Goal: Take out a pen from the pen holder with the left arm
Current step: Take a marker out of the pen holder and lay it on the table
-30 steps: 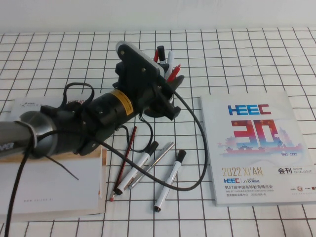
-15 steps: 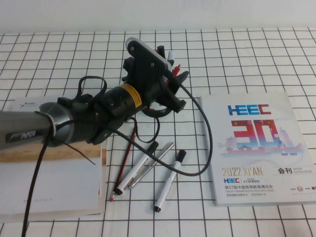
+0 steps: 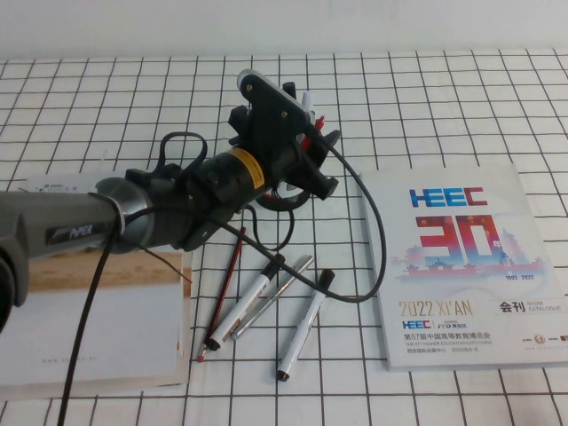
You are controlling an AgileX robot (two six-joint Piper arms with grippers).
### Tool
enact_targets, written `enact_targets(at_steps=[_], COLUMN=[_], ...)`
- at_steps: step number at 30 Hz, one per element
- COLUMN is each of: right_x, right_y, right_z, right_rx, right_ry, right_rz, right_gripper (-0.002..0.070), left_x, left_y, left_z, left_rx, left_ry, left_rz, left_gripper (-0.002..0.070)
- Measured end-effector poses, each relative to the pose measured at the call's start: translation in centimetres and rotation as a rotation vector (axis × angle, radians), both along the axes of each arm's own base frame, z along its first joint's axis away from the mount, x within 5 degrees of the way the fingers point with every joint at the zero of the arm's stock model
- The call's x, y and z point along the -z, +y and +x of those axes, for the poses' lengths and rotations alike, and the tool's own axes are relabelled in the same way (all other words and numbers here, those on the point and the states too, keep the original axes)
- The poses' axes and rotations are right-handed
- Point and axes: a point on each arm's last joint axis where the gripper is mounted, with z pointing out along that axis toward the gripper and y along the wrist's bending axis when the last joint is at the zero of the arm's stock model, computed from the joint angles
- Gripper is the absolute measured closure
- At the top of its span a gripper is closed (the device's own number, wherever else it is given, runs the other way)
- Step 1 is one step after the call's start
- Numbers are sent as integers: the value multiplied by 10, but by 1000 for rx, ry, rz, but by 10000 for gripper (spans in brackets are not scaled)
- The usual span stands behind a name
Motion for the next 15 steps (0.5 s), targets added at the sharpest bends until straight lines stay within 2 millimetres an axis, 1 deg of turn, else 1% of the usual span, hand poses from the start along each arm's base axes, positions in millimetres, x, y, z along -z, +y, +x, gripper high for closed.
enact_targets(at_steps=[4, 15], right_x=[0, 0], right_y=[0, 0], right_z=[0, 0], right_rx=[0, 0], right_ry=[0, 0], right_rz=[0, 0], right_gripper=[691, 691], left_x=[2, 9], left_y=[-1, -8], left_z=[2, 15], left_rx=[-1, -15], left_ry=[2, 12], left_rz=[-2, 16], left_gripper=[369, 369])
